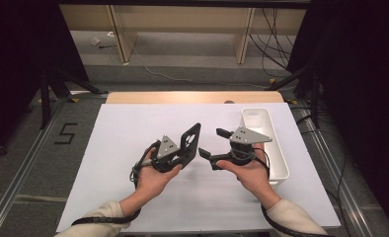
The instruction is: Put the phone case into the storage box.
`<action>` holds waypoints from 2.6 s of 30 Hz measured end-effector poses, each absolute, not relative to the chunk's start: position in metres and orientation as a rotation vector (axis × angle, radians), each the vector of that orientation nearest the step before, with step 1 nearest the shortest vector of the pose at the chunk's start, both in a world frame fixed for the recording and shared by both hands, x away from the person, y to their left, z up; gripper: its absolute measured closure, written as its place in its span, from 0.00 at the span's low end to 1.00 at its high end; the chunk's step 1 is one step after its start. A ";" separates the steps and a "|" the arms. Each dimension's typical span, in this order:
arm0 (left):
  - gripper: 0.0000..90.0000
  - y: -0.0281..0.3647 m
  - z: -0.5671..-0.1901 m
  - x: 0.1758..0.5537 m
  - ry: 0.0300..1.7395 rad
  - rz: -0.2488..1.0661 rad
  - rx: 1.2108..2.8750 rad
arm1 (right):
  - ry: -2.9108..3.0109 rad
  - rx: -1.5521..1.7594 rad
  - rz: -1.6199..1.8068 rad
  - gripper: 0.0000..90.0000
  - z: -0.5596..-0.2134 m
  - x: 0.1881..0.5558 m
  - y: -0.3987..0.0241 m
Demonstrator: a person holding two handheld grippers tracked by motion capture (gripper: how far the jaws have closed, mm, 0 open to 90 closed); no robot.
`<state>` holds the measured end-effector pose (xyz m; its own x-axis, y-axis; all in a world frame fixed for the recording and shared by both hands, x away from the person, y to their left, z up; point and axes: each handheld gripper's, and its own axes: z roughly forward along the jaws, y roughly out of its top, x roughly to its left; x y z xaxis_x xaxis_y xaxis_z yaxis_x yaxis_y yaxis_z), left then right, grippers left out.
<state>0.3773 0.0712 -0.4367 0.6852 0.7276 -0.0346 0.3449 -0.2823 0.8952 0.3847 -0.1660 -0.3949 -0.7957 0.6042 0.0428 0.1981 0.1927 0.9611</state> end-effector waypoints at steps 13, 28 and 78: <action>0.88 0.061 -0.437 0.377 0.820 0.466 1.895 | 2.092 0.792 1.630 0.09 -0.397 0.383 -0.162; 0.88 0.053 -0.438 0.376 0.799 0.458 1.904 | 2.069 0.801 1.630 0.05 -0.398 0.385 -0.154; 0.88 0.046 -0.437 0.373 0.776 0.450 1.901 | 2.036 0.862 1.656 0.15 -0.401 0.397 -0.142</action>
<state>0.3730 0.0460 -0.4373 0.7256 0.6876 -0.0268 0.3183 -0.3008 0.8990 0.3970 -0.1417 -0.4014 -0.7414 0.6653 0.0880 0.2217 0.1190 0.9678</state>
